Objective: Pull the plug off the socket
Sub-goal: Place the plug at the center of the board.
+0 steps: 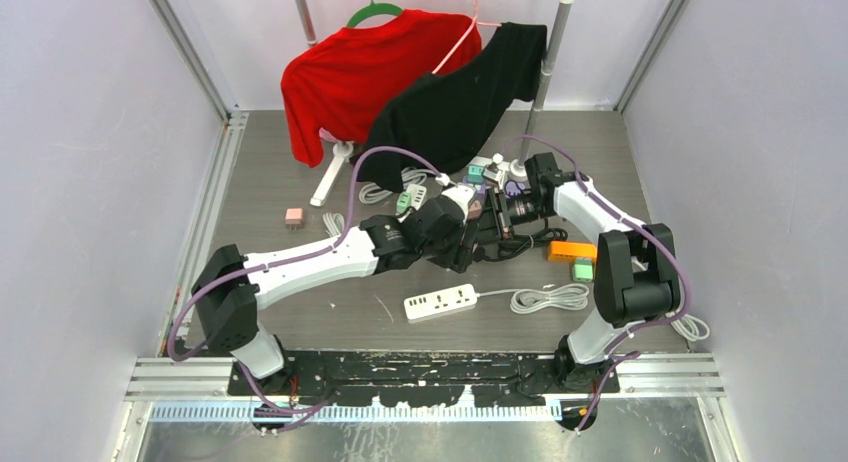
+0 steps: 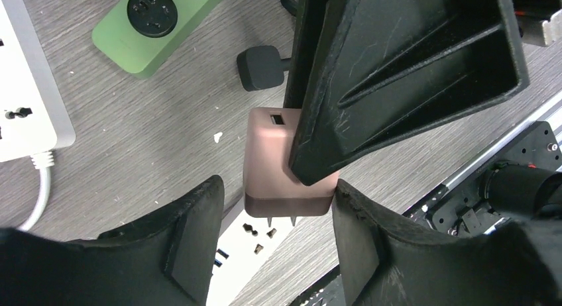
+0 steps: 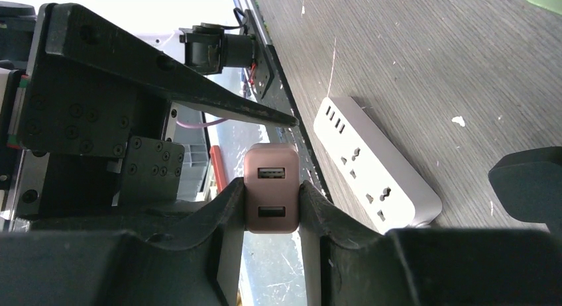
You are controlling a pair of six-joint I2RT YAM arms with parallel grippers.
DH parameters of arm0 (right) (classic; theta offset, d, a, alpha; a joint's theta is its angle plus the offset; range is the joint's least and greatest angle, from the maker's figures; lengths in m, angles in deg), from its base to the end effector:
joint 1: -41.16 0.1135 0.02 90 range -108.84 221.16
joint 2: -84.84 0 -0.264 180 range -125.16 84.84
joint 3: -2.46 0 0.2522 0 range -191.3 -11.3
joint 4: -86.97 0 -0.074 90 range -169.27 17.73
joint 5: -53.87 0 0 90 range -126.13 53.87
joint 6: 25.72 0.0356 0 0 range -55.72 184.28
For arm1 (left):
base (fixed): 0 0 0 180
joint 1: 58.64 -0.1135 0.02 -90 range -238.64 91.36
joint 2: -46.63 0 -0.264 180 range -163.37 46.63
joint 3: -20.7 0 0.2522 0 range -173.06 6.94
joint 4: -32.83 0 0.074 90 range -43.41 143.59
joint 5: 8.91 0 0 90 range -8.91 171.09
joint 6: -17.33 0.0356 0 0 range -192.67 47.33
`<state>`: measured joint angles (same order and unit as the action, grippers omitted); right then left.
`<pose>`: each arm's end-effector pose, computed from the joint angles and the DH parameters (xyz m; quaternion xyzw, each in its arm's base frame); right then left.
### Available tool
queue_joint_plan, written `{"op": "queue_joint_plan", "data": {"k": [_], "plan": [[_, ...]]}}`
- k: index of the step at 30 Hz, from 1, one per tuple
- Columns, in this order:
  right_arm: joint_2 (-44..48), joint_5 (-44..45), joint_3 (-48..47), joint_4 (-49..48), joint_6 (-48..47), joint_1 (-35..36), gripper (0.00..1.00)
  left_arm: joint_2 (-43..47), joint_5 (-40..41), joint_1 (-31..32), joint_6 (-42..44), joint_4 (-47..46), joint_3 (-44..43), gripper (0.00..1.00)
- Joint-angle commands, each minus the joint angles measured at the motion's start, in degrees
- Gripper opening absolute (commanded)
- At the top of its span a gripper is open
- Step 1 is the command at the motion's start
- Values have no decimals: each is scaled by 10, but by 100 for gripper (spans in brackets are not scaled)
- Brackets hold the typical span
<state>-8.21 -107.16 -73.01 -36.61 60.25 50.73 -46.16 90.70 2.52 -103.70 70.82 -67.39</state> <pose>0.2883 0.0828 0.2187 -0.1757 0.7908 0.5801 0.0853 0.1810 -0.3163 0.2825 0.2048 0.8901 -0.2349 0.3325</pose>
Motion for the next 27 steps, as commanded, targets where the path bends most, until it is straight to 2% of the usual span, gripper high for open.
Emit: {"op": "queue_joint_plan", "data": {"k": [1,8,13,16,18,21,25,27], "plan": [[-5,-15,-31,34,-30,-2,1,-10,16,3,6,15,-37,60],[-12,-17,-38,53,-46,-1,1,-28,19,3,9,22,-56,61],[-14,-17,-39,58,-51,0,1,-35,23,3,10,22,-63,58],[-16,-17,-41,63,-53,0,1,-38,23,3,11,20,-63,48],[-18,-17,-42,67,-58,1,2,-40,21,3,10,20,-63,39],[-20,-17,-46,77,-68,3,9,-40,19,3,10,20,-63,19],[-20,-17,-48,85,-78,4,20,-35,19,2,11,18,-56,7],[-19,-17,-50,90,-85,4,29,-30,19,3,11,14,-47,2]]}}
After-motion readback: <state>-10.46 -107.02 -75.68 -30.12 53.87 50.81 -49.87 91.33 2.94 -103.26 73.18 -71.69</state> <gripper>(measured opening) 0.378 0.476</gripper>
